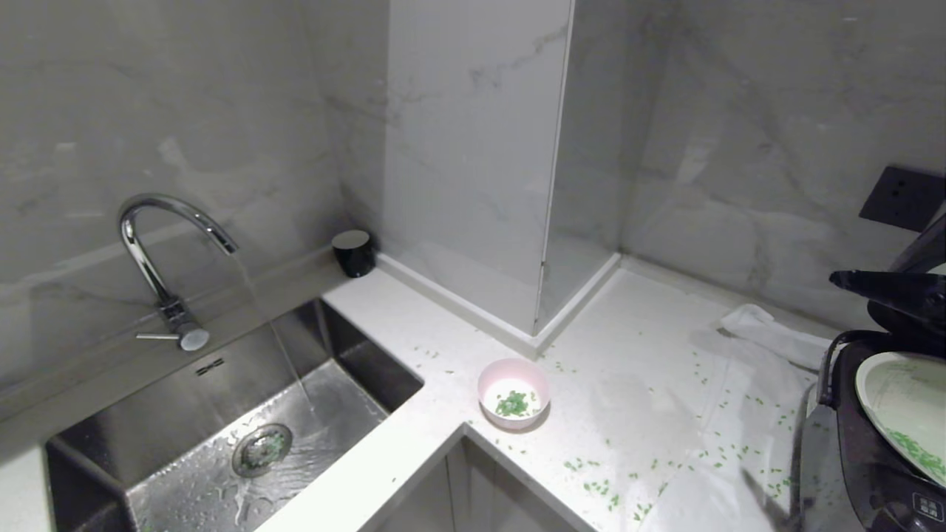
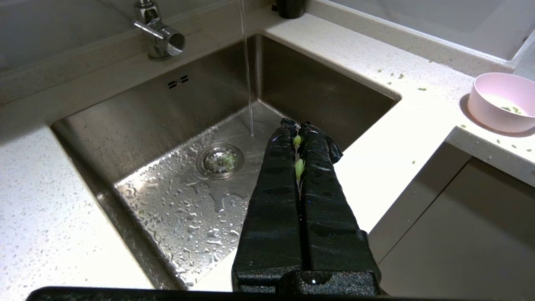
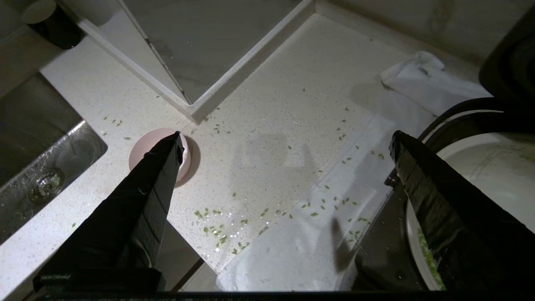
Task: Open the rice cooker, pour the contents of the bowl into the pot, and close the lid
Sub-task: Pick up the bowl on the table
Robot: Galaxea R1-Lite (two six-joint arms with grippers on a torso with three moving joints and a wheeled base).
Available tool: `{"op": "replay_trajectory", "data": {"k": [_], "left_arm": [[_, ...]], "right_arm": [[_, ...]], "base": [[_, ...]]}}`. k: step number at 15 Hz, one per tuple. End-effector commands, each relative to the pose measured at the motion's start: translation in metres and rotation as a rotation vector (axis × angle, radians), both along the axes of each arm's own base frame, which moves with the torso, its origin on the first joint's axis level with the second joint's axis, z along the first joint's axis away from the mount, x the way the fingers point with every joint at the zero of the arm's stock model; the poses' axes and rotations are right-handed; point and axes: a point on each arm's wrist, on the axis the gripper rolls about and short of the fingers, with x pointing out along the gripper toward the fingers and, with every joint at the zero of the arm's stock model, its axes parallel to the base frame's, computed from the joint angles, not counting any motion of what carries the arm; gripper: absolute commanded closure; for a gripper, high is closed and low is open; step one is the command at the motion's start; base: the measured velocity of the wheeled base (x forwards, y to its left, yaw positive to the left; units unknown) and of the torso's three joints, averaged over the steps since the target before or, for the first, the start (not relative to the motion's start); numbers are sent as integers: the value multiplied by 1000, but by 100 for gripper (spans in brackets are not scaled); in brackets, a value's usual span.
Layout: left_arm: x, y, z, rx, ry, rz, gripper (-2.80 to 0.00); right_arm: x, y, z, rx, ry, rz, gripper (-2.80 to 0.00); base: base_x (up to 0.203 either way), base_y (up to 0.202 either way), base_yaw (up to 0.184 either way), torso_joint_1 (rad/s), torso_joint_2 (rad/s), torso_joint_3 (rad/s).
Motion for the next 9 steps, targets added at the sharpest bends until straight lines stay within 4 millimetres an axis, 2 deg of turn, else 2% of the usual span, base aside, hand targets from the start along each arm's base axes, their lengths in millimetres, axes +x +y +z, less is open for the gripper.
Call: {"op": "replay_trajectory", "data": {"k": [1,6,9], "left_arm": [[0,0,0,-1,1,1,0],[0,0,0,-9,-1,4,0],[0,0,0,-9,-1,4,0]], "right_arm": [[-47,-8,-2,-14,-111,25,-280],[-121,-23,-28,-66,-299,34,-280],[-147,-27,-36,-156,-388,-92,-280]], "base": [[0,0,0,0,0,0],[0,0,0,0,0,0],[0,0,0,0,0,0]]}}
